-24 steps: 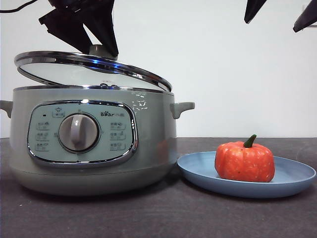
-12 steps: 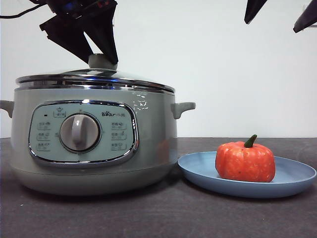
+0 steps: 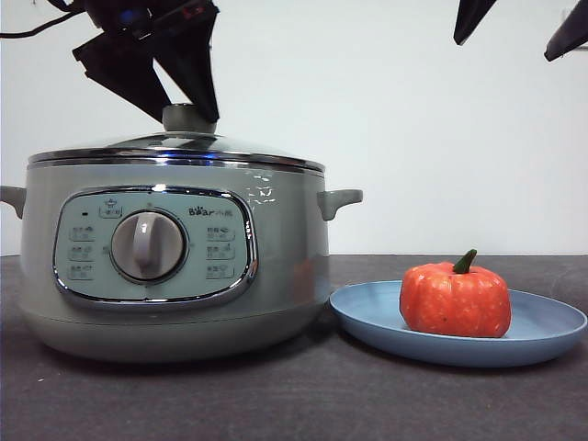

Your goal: Take the pumpkin out from the steamer,put the pumpkin in the blue plate,close the lid

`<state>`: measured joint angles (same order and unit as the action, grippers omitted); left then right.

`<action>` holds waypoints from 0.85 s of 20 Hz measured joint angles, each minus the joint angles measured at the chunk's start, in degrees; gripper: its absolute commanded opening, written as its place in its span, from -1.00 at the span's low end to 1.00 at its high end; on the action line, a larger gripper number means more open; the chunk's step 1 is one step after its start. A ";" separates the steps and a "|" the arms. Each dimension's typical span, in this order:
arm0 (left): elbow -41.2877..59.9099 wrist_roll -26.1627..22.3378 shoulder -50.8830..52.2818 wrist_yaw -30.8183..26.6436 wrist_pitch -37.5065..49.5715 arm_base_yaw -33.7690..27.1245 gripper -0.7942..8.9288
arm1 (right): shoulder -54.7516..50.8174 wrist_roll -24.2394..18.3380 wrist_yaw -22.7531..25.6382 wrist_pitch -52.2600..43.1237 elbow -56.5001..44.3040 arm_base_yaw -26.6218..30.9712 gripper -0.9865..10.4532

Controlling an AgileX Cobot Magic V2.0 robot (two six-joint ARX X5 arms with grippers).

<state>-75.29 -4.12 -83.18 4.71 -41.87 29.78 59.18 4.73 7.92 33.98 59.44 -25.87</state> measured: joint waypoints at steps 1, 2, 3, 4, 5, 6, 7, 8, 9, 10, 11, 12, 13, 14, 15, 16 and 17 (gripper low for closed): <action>0.02 0.00 0.00 0.00 0.02 0.15 0.00 | 0.00 0.00 0.00 0.37 0.00 0.00 0.05; 0.02 0.00 0.04 0.00 0.02 0.20 0.00 | 0.00 0.00 0.00 0.66 0.00 0.00 0.05; 0.04 0.02 0.20 -0.02 0.02 0.24 0.00 | 0.00 0.00 0.00 0.77 0.00 0.00 0.05; 0.13 0.02 0.70 -0.02 0.02 0.24 0.00 | 0.00 0.00 0.00 0.77 0.00 0.00 0.05; 0.28 0.02 1.68 -0.02 -0.04 0.24 0.00 | 0.00 0.00 0.00 0.90 0.00 0.00 0.05; 0.31 0.04 2.75 -0.02 -0.09 0.24 -0.01 | -0.02 -0.02 -0.04 0.98 0.00 0.00 0.05; 0.31 0.07 4.24 -0.04 -0.59 0.24 -0.01 | -0.15 -0.07 -0.33 1.07 0.00 0.00 0.04; 0.31 0.07 5.62 -0.04 -1.62 0.24 -0.05 | -0.44 -0.09 -0.39 1.16 0.00 0.00 -0.01; 0.31 0.07 7.26 -0.04 -3.13 0.24 -0.27 | -1.03 -0.22 -0.42 1.31 0.00 0.00 -0.19; 0.31 0.07 8.61 -0.04 -4.37 0.24 -0.53 | -1.75 -0.37 -0.42 1.60 0.00 0.00 -0.39; 0.31 0.07 10.45 -0.04 -5.62 0.24 -0.90 | -2.82 -0.72 -0.42 1.92 0.00 0.00 -0.64; 0.31 0.07 12.13 -0.04 -6.16 0.24 -0.85 | -3.65 -0.98 -0.42 2.03 0.00 0.00 -0.82; 0.31 0.07 14.32 -0.07 -6.19 0.24 -0.85 | -4.57 -1.33 -0.42 2.05 0.00 0.00 -0.86; 0.31 0.04 16.33 -0.37 -6.05 0.24 -0.85 | -5.27 -1.73 -0.42 2.14 0.00 0.00 -0.86; 0.31 0.04 18.23 -1.55 -5.99 0.24 -0.85 | -5.99 -2.05 -0.42 2.19 0.00 0.00 -0.86; 0.44 0.02 20.02 -3.39 -5.60 0.24 -0.85 | -6.91 -2.45 -0.42 1.81 -0.13 -0.02 -0.86; 1.20 0.02 21.90 -5.25 -4.46 0.24 -0.85 | -8.41 -2.75 -0.42 0.20 -1.03 -0.07 -0.86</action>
<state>-74.08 -4.10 -61.28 -0.54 -46.33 30.02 50.76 1.98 7.51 34.17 58.41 -25.93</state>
